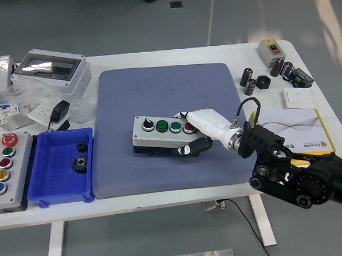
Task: Pick up the button,place it on the desk,press the button,press the button
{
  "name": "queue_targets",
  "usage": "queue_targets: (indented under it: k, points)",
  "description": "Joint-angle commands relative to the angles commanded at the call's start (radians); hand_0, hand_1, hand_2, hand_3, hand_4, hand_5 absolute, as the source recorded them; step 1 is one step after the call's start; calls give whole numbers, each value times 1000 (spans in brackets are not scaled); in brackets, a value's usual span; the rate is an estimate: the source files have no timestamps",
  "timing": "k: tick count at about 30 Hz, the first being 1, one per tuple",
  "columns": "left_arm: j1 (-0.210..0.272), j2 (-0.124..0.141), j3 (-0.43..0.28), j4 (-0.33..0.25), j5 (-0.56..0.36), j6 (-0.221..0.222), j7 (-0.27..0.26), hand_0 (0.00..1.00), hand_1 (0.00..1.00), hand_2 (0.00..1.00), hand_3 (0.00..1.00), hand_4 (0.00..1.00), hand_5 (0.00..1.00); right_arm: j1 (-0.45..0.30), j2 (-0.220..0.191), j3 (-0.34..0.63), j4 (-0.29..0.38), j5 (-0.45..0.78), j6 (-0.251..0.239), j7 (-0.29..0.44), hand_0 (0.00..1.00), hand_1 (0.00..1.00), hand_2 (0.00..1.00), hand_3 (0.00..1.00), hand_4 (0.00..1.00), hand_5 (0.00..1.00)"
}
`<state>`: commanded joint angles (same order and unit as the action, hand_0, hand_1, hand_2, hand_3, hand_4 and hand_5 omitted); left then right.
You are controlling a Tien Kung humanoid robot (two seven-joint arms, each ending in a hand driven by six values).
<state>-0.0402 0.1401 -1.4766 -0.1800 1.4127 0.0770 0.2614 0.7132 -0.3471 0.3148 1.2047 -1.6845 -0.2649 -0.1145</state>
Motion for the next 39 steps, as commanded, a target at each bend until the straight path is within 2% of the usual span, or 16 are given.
queue_targets:
  k: [10, 11, 16, 17, 22, 23, 28, 29, 34, 35, 39]
  points:
    - [-5, 2, -1, 0, 3, -1, 0, 612, 612, 581, 628, 687, 312, -5, 8, -6, -20, 0, 5, 5, 173, 315, 375, 421, 181, 2]
    - [-5, 2, -1, 0, 4, -1, 0, 612, 612, 581, 628, 687, 313, -5, 8, -6, -21, 1, 7, 3, 205, 343, 400, 439, 211, 2]
    - [-6, 3, -3, 0, 7, -1, 1, 612, 612, 581, 628, 687, 313, -8, 8, -1, -22, 10, 17, -2, 205, 343, 400, 439, 211, 2]
    - [-6, 4, -3, 0, 8, -1, 1, 612, 612, 581, 628, 687, 318, -8, 8, 0, -22, 13, 19, -2, 585, 621, 606, 602, 219, 2]
    - [-7, 4, -2, 0, 8, -2, 1, 612, 612, 581, 628, 687, 318, -9, 7, 6, -23, 31, 31, -3, 585, 621, 606, 602, 219, 2]
    - [-7, 4, -2, 0, 8, -2, 1, 612, 612, 581, 627, 688, 319, -9, 7, 7, -23, 33, 33, -3, 701, 677, 662, 653, 126, 2]
    - [-8, 5, -2, 0, 9, -2, 0, 612, 612, 581, 627, 688, 319, -8, 6, 9, -21, 40, 36, 0, 701, 677, 662, 653, 126, 2]
    - [-8, 5, -3, 0, 10, -2, 0, 612, 612, 581, 627, 688, 316, -8, 5, 9, -21, 41, 36, 1, 778, 763, 759, 722, 358, 2]
    - [-8, 6, -4, 0, 12, -2, 1, 612, 612, 581, 627, 688, 316, -6, 3, 10, -19, 44, 38, 4, 778, 763, 759, 722, 358, 2]
    - [-8, 6, -4, 0, 13, -2, 1, 612, 611, 580, 626, 686, 316, -6, 3, 11, -19, 45, 38, 4, 818, 802, 808, 809, 443, 2]
    - [-9, 6, -3, 0, 13, -3, 1, 612, 611, 580, 626, 686, 316, -4, 1, 11, -18, 49, 39, 6, 818, 802, 808, 809, 443, 2]
